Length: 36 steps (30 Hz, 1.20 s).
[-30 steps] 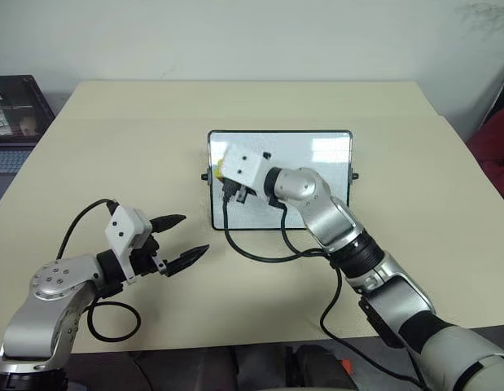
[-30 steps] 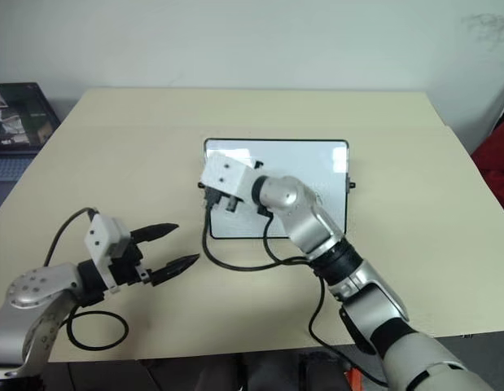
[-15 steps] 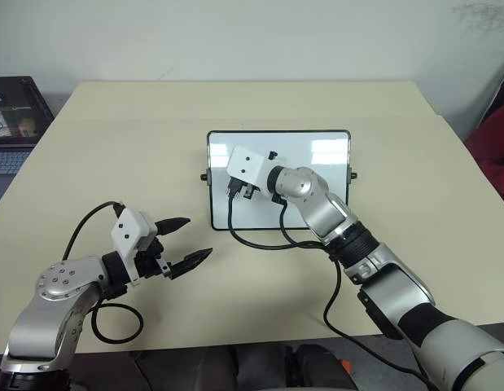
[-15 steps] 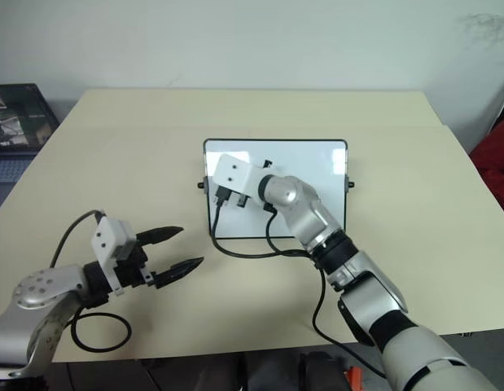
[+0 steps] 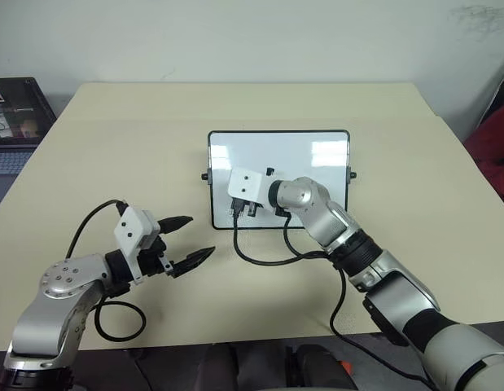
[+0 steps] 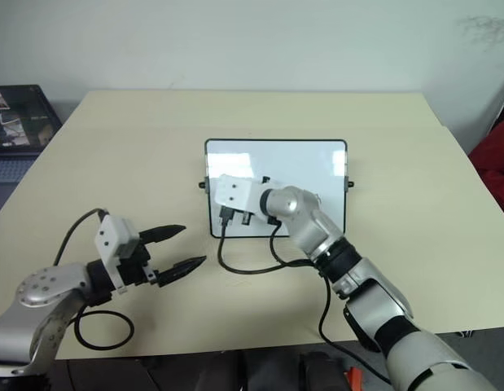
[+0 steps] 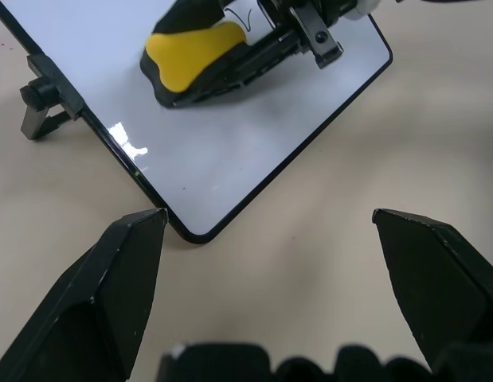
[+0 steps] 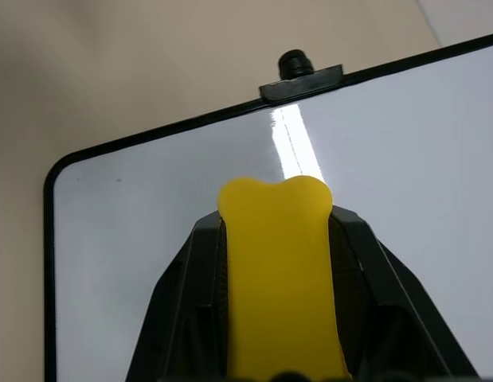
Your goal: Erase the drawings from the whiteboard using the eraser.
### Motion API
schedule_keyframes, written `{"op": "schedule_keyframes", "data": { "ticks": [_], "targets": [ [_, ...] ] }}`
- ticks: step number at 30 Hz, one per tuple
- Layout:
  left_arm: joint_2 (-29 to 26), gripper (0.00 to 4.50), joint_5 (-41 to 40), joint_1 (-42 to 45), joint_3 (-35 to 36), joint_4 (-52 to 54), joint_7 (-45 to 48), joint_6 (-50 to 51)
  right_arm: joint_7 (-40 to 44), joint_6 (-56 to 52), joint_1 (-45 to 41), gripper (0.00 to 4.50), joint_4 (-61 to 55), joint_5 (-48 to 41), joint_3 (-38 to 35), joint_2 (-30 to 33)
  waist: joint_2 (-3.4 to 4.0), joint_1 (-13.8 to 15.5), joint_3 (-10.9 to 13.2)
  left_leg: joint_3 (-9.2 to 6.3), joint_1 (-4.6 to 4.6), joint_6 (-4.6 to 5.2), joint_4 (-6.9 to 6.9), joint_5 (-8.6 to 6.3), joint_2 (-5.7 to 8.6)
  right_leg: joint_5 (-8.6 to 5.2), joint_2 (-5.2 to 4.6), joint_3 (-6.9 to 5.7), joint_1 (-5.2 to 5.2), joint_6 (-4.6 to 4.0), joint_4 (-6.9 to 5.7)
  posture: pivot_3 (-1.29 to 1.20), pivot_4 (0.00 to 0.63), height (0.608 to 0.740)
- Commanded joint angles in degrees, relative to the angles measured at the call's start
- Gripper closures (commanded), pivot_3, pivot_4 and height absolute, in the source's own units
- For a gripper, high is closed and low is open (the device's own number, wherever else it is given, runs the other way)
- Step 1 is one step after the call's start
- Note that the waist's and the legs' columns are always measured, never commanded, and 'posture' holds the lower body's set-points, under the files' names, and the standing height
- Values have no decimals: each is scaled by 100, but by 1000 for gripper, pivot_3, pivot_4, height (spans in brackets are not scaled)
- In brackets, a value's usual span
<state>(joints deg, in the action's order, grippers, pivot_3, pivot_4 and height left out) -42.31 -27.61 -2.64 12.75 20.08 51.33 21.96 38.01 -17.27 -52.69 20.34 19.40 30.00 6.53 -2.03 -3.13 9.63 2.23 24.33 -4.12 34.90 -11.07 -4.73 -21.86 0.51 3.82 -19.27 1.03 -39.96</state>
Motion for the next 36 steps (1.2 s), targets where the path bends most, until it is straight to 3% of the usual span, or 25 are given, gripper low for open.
{"op": "schedule_keyframes", "data": {
  "ticks": [1,9,15,20,30,36],
  "targets": [
    [10,0,-9,50,-7,172,-6,-100,-9,-257,-201,3198,-514,-105,-332,-25,0,1,3,0,0,0,0,0,0,0,0,0,-1,0,0,0,150,740],
    [22,0,15,95,-78,143,-9,-113,-484,-246,-732,3198,-506,-279,-778,-305,0,-5,14,1,6,0,-4,-1,-2,0,1,0,-8,0,5,0,150,740],
    [43,0,31,113,-129,147,-35,-137,-554,9,-652,3198,-71,-219,-578,-332,-2,-8,15,6,6,0,-3,-1,0,0,-1,5,-8,0,7,0,150,740],
    [86,0,21,119,-122,158,-69,-147,-539,72,-461,3198,-403,-334,-703,-255,-2,-10,16,5,6,0,-4,-1,-2,0,0,3,-8,0,7,0,150,740],
    [171,0,-165,210,-92,320,-79,-69,137,-506,1779,3198,-3770,-1515,-1414,589,-5,43,14,-2,15,-1,-3,-1,1,0,-1,-4,-2,1,20,0,150,740],
    [176,0,-209,374,-100,292,-83,-38,-122,-509,3569,3198,-4942,-1722,-1864,1150,-5,60,14,-4,14,0,-3,-1,5,-1,1,-4,2,2,24,0,150,740]
  ]
}}
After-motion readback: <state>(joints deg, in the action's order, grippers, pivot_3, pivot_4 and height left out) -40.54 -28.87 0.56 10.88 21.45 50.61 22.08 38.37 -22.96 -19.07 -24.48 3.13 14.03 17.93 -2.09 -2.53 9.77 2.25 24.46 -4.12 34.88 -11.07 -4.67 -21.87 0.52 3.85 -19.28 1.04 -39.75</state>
